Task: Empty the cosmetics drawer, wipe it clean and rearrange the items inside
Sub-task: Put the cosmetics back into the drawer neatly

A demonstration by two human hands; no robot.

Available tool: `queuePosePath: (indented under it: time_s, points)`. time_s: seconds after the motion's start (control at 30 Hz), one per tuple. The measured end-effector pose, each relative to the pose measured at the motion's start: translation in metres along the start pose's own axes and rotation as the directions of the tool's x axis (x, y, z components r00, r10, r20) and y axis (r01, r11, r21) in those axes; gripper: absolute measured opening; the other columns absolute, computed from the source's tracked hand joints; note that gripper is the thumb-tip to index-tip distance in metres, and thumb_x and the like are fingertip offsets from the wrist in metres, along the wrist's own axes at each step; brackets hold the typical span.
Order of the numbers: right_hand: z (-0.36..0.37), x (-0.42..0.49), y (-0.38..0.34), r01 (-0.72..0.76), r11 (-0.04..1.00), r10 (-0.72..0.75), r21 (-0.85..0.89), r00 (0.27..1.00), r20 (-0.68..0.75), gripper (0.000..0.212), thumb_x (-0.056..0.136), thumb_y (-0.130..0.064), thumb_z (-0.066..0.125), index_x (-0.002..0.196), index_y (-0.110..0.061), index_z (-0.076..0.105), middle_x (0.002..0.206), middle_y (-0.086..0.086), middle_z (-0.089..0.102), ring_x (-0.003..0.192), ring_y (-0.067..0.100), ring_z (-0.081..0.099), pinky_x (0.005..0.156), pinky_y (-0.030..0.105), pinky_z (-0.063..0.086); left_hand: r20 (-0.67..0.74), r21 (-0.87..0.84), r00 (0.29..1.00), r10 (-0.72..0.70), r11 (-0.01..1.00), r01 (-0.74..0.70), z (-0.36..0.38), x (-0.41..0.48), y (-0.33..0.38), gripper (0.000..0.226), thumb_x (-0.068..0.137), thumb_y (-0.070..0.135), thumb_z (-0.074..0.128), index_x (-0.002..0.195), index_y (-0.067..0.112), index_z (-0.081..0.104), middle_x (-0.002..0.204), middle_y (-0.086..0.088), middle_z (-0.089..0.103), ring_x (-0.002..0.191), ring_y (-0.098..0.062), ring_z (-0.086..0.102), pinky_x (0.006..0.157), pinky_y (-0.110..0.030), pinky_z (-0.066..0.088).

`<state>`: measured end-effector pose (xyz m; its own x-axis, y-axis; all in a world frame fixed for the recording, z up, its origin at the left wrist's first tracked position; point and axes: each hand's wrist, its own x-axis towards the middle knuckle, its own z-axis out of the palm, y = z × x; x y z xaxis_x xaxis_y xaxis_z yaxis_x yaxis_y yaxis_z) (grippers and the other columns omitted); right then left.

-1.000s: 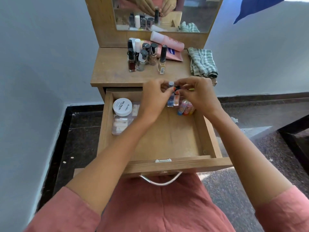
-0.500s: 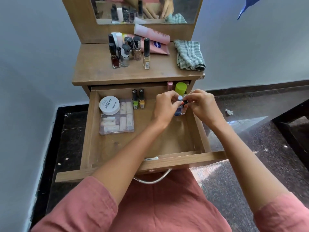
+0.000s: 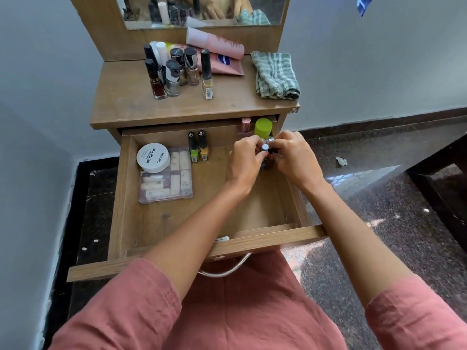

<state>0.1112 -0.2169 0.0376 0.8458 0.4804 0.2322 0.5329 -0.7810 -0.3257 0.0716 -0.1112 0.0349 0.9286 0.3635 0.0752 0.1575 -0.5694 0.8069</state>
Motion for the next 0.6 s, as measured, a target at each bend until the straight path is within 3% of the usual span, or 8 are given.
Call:
queuePosePath:
  time_s: [0.3,0.43,0.6]
  points:
    - [0.0019,-0.0001,-0.0035,0.012,0.993,-0.01,-0.116,1.0,0.021,0.023,0.08,0.002,0.054,0.101,0.001,0.064,0.103,0.019,0.059,0.096,0.038,0.051,0.081,0.046,0.043,0.011,0.084,0.999,0.035,0.996,-0.036,0.0017,-0.0014,0.0003,0.018,0.083,0.008,0.064,0.101,0.008,0.064,0.103,-0.01,0.067,0.095,-0.026,0.063,0.079,-0.033,0.05]
    - [0.0007,-0.0006,-0.0041,0.007,0.993,-0.003,-0.12,1.0,0.027,0.021,0.082,0.001,0.054,0.1,0.001,0.064,0.104,0.02,0.058,0.096,0.038,0.05,0.082,0.046,0.044,0.012,0.122,0.998,0.069,0.99,-0.07,0.0015,-0.0033,0.0007,0.017,0.085,0.008,0.062,0.101,0.007,0.062,0.105,-0.009,0.065,0.097,-0.026,0.062,0.074,-0.028,0.045]
    - [0.001,-0.0009,-0.004,-0.022,0.995,0.026,-0.093,0.999,0.048,0.023,0.082,-0.001,0.055,0.104,-0.001,0.063,0.105,0.019,0.056,0.098,0.037,0.049,0.085,0.045,0.044,0.011,0.142,0.997,0.079,0.987,-0.08,0.001,-0.0041,0.0018,0.018,0.085,0.008,0.062,0.103,0.007,0.062,0.107,-0.01,0.064,0.099,-0.027,0.061,0.077,-0.031,0.047]
